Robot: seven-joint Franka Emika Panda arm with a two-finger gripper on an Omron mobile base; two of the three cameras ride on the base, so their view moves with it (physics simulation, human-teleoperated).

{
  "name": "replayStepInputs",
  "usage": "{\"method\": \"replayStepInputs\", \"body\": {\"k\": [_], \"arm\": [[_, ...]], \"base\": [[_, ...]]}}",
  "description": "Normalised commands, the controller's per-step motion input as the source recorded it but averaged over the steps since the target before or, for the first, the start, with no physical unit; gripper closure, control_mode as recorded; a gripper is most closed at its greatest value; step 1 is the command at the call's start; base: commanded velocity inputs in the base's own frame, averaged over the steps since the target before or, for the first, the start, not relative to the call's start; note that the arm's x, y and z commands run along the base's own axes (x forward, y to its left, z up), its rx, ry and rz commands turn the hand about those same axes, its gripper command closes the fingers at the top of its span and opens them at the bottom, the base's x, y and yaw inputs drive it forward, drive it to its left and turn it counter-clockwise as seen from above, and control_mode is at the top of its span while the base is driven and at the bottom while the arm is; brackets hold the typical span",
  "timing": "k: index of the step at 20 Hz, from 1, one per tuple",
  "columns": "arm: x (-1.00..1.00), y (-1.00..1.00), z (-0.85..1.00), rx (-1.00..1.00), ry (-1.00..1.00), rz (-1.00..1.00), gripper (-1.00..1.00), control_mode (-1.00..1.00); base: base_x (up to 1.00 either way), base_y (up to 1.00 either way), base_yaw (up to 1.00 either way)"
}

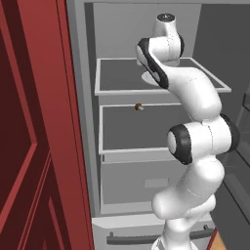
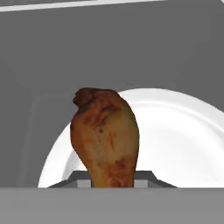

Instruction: Retrieve the chicken drumstick from the fridge and place it on the saucepan with marinade on the stove.

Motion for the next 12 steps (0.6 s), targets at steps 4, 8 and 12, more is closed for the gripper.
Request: {"method": "replayStepInputs", "body": {"k": [4,8,12], "arm": [[-0.86,0.0,0.0,0.0,-0.21,-0.59,1.0,-1.0],[-1.0,0.0,0.02,0.0,-0.18,-0.53,1.0,-1.0],[-1.0,0.0,0.35,0.0,-0.05,-0.47,1.0,-1.0]], "base": [[0.0,0.0,0.0],[0.0,0.0,0.0],[0.0,0.0,0.0]]}}
